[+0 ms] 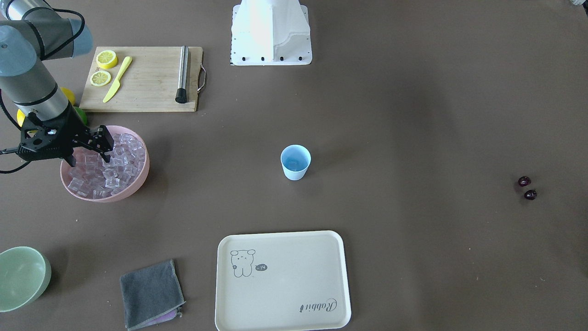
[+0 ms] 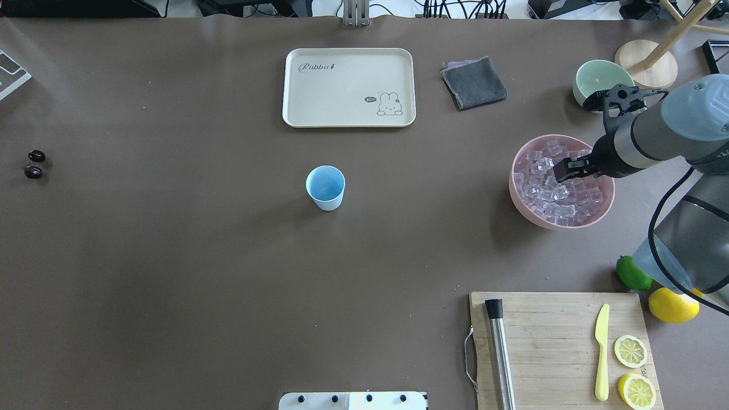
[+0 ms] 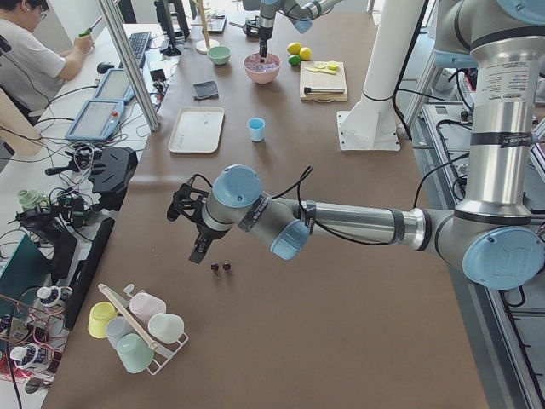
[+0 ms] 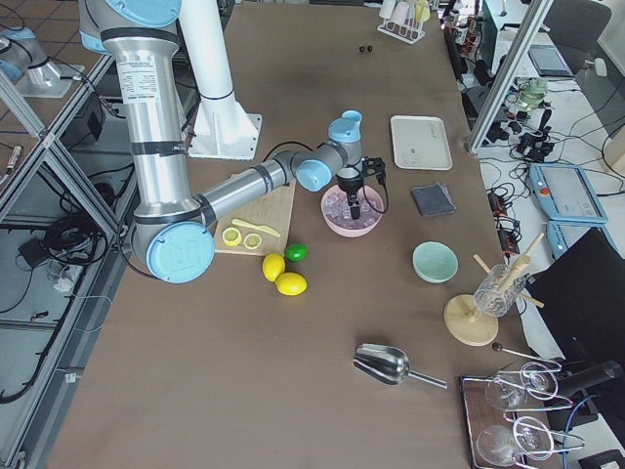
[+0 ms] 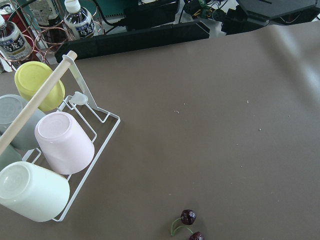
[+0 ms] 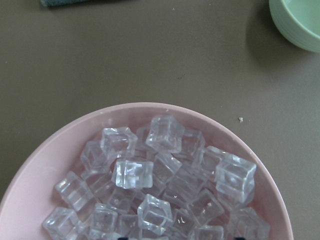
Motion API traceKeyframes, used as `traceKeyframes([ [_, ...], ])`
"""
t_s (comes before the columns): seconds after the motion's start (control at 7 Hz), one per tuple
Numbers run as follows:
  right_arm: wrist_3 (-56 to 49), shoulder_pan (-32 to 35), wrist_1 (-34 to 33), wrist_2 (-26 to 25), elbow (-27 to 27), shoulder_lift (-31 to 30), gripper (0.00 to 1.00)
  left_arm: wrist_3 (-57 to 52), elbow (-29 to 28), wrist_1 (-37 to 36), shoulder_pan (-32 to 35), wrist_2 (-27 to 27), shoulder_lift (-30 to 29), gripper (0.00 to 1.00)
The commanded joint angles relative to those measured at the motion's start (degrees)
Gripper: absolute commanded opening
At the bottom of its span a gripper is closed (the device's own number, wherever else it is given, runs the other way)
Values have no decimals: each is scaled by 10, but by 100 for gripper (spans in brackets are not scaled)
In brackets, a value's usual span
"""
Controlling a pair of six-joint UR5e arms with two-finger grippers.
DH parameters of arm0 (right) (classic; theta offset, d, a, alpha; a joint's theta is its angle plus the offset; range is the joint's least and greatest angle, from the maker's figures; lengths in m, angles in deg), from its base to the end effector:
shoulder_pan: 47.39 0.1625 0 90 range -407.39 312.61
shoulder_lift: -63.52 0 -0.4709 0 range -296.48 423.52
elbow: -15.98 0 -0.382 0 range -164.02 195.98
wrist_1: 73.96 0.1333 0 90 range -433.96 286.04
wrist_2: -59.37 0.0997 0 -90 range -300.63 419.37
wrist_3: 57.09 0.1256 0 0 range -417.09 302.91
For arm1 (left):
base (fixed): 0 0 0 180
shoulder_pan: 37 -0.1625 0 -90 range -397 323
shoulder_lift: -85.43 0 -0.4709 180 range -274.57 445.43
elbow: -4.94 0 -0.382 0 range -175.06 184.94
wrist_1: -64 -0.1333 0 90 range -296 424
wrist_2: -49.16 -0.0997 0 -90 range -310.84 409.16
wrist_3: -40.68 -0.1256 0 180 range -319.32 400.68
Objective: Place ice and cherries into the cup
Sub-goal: 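Lower the right gripper into the ice and grasp another cube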
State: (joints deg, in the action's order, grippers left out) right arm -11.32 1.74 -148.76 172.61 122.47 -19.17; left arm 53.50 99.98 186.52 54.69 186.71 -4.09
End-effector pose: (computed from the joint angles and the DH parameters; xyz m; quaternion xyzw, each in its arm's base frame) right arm -0.3028 -0.4779 0.5024 0.1076 -0.3625 -0.0277 0.9254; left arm -0.0556 -0.5061 0.6105 0.2525 0.4086 0.0176 0.8769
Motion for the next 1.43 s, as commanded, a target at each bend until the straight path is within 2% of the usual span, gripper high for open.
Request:
traceKeyframes([
  [0.0, 0, -28, -1, -19, -1, 6, 68, 0, 1, 4, -2, 0, 4, 98],
  [0.71, -2, -45, -1, -35, -5, -3, 67, -1, -1, 4, -3, -1, 3, 98],
  [1.14, -2, -45, -3, -28, 0, 4, 63, -1, -1, 4, -3, -1, 4, 98],
  [1.29, -1, -46, -5, -27, -1, 9, 66, -1, -1, 4, -4, -1, 4, 98],
])
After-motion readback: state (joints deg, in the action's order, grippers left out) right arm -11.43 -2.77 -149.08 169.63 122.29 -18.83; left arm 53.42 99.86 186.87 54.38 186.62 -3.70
